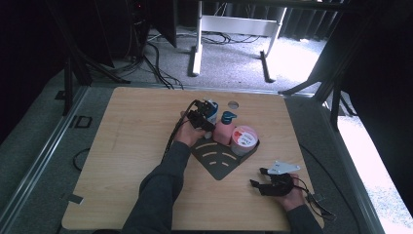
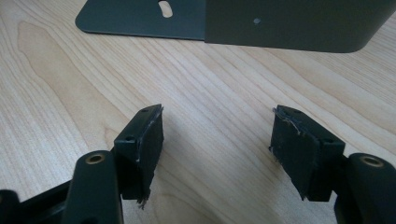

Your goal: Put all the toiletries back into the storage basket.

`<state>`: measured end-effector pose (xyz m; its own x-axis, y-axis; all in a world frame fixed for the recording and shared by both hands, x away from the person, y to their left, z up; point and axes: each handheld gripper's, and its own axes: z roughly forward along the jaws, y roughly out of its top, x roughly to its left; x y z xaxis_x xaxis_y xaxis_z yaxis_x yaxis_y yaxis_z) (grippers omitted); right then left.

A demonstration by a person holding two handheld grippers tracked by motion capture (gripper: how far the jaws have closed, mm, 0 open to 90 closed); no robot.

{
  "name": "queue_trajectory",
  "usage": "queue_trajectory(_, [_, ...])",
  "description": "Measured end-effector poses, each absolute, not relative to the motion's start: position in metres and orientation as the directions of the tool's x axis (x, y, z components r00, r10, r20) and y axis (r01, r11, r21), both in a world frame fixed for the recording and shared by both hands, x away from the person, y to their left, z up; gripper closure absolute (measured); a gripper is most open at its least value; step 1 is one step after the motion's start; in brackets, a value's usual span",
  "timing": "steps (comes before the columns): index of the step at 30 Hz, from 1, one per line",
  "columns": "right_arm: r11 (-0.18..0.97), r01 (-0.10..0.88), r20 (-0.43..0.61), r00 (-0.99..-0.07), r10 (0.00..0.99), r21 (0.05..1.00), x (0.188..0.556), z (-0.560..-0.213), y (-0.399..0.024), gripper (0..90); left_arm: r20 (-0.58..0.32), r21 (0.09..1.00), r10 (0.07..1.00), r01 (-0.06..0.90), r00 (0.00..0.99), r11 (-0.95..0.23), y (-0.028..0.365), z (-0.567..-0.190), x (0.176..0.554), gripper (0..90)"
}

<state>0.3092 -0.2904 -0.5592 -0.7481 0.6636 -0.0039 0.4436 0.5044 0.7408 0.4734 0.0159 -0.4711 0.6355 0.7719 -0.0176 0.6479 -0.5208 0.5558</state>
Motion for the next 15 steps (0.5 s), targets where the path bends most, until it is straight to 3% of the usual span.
queue_trajectory(3, [0.504, 0.444, -0.004, -0.748, 0.664, 0.741, 0.3092, -0.5592, -0.2904, 34.1, -0.016, 0.551, 0.771, 0.650, 0.636, -0.524, 0.0168, -0.4715, 0.4721, 48.6])
queue_trajectory(6, [0.503, 0.445, -0.003, -0.747, 0.664, 0.741, 0.3091, -0.5592, -0.2903, 34.1, 0.019, 0.523, 0.768, 0.648, 0.640, -0.553, 0.0197, -0.4740, 0.4682, 57.0])
queue_trajectory(15, [0.504, 0.445, -0.003, -0.747, 0.664, 0.741, 0.3091, -0.5592, -0.2903, 34.1, -0.020, 0.531, 0.762, 0.652, 0.648, -0.541, 0.0210, -0.4748, 0.4676, 59.9])
